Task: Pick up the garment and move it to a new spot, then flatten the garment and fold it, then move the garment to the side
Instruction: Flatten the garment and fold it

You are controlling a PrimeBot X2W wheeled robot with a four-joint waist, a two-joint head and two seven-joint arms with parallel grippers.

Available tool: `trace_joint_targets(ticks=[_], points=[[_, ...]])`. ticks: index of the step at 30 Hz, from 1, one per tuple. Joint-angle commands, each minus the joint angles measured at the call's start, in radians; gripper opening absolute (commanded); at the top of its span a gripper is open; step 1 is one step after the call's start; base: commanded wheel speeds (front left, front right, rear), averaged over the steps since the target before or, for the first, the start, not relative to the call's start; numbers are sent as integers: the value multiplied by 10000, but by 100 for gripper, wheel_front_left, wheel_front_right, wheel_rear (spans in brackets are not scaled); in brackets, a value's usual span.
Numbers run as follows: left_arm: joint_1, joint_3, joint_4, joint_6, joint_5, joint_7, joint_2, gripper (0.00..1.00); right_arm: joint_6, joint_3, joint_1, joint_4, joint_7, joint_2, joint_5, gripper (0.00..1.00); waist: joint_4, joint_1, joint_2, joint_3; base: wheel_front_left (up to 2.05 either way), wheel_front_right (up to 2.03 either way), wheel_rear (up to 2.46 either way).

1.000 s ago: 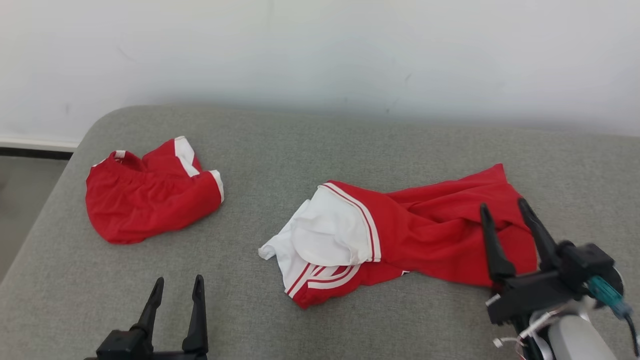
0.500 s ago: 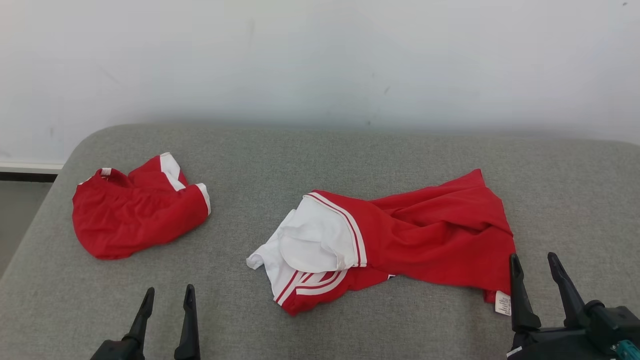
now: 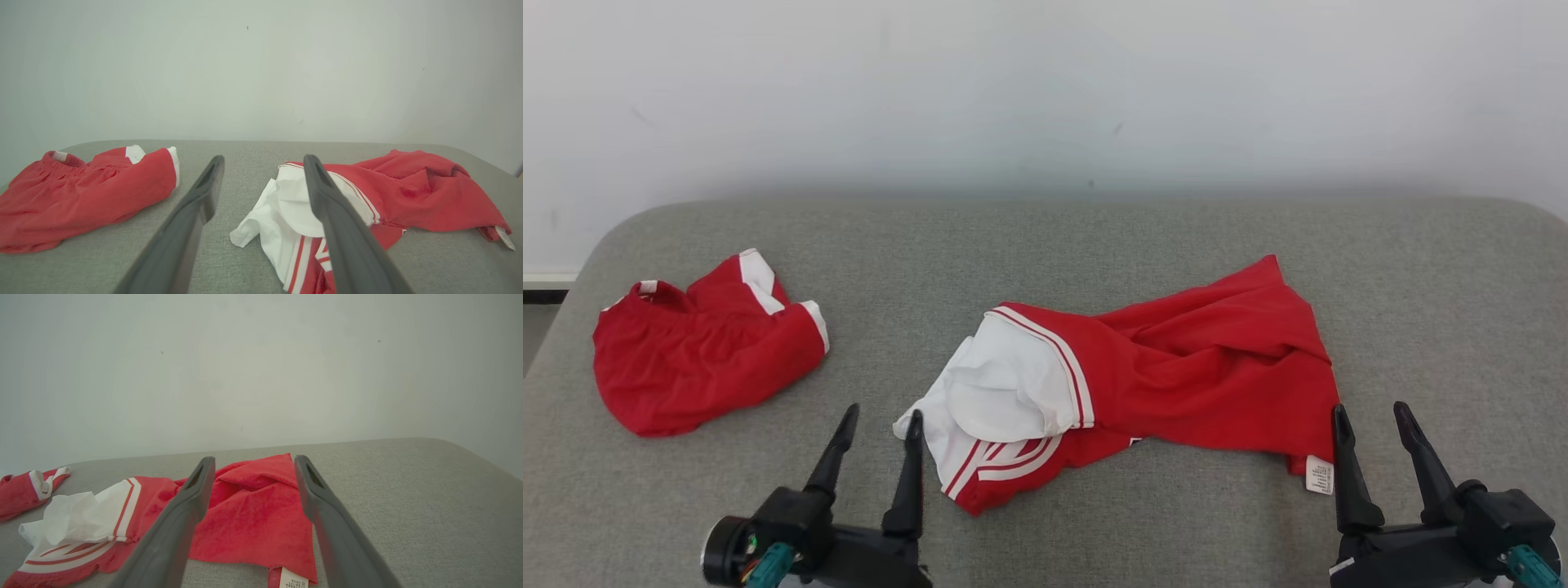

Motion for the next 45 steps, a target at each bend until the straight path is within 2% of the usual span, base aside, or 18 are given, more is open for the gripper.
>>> trace_joint_targets(ticks=[1, 14, 26, 27, 28, 32, 36, 45], points=[[-273, -258, 120, -16, -90, -34, -10, 100, -26, 17, -82, 25, -8, 36, -4, 100, -257, 0, 0, 204, 0, 0, 0], [-2076, -2318, 2331, -5, -801, 82, 30, 100, -26, -18, -546, 34, -8, 206, 78, 100, -1314, 0, 0, 1117, 0, 0, 0], [-2776, -2900, 4210, -6, -1280, 204, 105, 98, -26, -49, -827, 23, -8, 334, 39, 100, -1737, 0, 0, 1394, 0, 0, 0], [-2879, -2950, 4289, -6, -1315, 176, 97, 28, -26, -67, -829, 32, -8, 339, 35, 100, -1734, 0, 0, 1383, 0, 0, 0], [-2981, -3001, 4335, -6, -1376, 136, 86, 0, -26, -102, -805, 37, -8, 342, 28, 100, -1705, 0, 0, 1352, 0, 0, 0], [-3254, -2966, 4481, -3, -1528, 22, 75, 0, -26, -233, -601, 91, -8, 356, 23, 100, -1482, 0, 0, 1141, 0, 0, 0], [-3335, -2809, 4042, 24, -1473, -33, 99, 0, -26, -278, -425, 139, -8, 331, 38, 100, -1085, 0, 0, 798, 0, 0, 0], [-1857, -2785, 1152, 254, -1126, 20, 470, 0, -26, -361, 10, 202, -8, 292, 98, 100, 162, 0, 0, 79, 0, 0, 0]])
